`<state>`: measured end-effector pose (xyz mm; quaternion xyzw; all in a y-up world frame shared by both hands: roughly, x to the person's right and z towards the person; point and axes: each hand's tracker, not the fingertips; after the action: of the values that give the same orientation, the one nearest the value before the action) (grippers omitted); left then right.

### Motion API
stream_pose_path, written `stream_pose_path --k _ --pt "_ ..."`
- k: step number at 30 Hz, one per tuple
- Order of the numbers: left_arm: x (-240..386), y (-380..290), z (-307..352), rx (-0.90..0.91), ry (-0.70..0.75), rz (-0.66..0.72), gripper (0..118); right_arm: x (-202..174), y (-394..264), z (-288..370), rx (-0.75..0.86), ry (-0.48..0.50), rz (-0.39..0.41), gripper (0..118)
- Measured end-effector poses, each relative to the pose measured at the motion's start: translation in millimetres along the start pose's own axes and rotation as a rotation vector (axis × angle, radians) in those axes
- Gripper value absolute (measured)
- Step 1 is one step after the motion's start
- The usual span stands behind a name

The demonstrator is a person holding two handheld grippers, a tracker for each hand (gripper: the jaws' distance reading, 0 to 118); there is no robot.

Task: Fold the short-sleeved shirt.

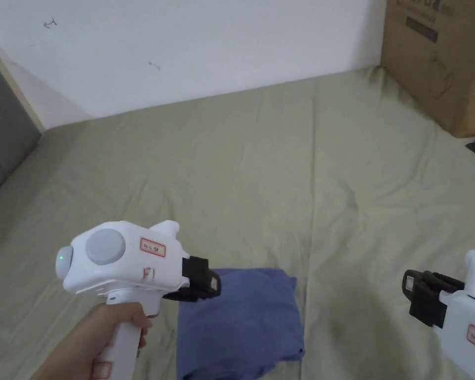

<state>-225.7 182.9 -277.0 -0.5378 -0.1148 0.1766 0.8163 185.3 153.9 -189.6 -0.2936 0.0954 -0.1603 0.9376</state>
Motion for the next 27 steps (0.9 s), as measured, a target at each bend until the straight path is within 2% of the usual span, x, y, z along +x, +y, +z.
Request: stream_pose_path --k 2,6,9,10,11,12,14,16,18,22,23,24,26,27 --pt "-2 -8 -15 -0.025 -0.019 0.010 2 -1 -2 -1 -0.002 0.000 0.003 0" --pt "14 -24 -66 -0.092 -0.150 0.020 1 -1 -6 -1 -0.016 0.010 0.005 0" --pt "40 -43 -112 -0.199 -0.030 -0.063 0 0 -7 2 -0.026 0.005 0.013 0" --pt "45 -50 -122 -0.208 -0.012 -0.091 0 0 -8 5 -0.026 0.004 0.015 0" --pt "51 -52 -130 -0.188 -0.047 -0.062 0 0 -8 6 -0.027 0.006 0.019 0" --pt "55 -53 -129 -0.178 -0.106 -0.051 0 -1 -8 8 -0.030 0.005 0.029 0" --pt "62 -53 -126 -0.178 -0.107 -0.063 0 -5 -8 11 -0.037 0.004 0.046 0" --pt "65 -50 -116 -0.160 -0.094 -0.147 0 -11 -7 7 -0.056 0.012 0.074 0" --pt "56 -49 -97 -0.110 -0.141 -0.133 0 -23 -7 3 -0.067 0.024 0.099 0" --pt "19 -51 -41 0.015 -0.204 -0.059 0 -56 -10 -23 -0.120 0.115 0.187 0" --pt "12 -54 -23 0.041 -0.210 -0.037 6 -66 -12 -31 -0.133 0.138 0.216 0" --pt "-5 -55 -10 0.043 -0.229 -0.002 34 -77 -15 -40 -0.148 0.154 0.240 0" --pt "-42 -61 8 0.023 -0.278 0.086 99 -111 -20 -54 -0.178 0.193 0.301 0" --pt "-63 -62 11 0.026 -0.297 0.121 118 -122 -26 -65 -0.196 0.207 0.323 0"
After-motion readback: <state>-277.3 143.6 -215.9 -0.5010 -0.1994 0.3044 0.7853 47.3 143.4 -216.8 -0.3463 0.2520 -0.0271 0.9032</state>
